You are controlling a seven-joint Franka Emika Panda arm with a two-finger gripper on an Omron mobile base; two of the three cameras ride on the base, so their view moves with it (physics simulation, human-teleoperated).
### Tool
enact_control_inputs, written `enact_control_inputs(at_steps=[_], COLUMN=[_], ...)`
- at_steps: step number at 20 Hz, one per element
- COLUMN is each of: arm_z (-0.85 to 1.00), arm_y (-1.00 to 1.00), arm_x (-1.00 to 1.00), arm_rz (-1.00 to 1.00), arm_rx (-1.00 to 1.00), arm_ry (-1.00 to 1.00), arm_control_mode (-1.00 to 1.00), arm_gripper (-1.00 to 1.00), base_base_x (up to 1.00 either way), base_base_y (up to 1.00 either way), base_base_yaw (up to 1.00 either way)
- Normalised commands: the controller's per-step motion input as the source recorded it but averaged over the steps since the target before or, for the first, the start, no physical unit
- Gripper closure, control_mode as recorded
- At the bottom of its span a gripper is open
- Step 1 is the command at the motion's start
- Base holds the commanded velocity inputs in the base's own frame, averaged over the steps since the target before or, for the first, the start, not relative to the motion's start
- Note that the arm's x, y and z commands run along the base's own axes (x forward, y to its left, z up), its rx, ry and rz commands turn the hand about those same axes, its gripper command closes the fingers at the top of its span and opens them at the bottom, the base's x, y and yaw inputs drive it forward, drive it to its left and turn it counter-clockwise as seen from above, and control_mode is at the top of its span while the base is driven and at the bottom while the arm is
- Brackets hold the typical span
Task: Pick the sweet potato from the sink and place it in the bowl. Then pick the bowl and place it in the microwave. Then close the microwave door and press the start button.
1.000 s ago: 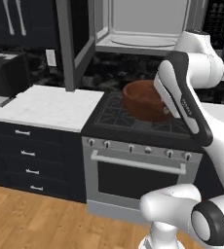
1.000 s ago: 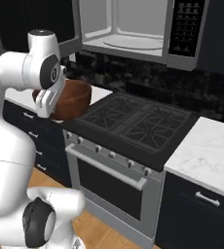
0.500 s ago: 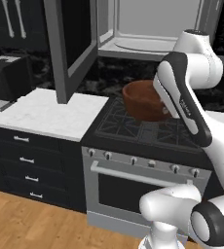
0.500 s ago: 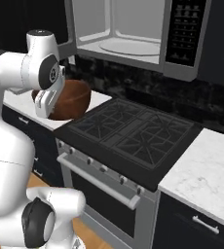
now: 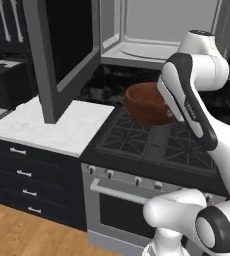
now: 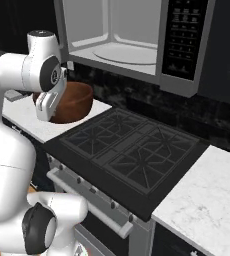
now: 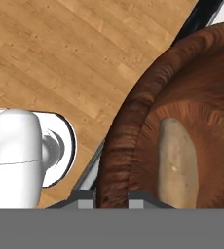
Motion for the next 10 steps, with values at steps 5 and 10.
enact_control_inputs(at_steps=[5,10], arm_z=[0.0,0.0], arm_y=[0.0,0.0], arm_x=[0.0,0.0], arm_rz=[0.0,0.0], arm_rx=[0.0,0.0], arm_ry=[0.0,0.0], arm_control_mode=[1.0,1.0], arm_gripper=[1.0,1.0], base_base_x=[0.41,0.1], base_base_y=[0.0,0.0], base_base_yaw=[0.13,0.24])
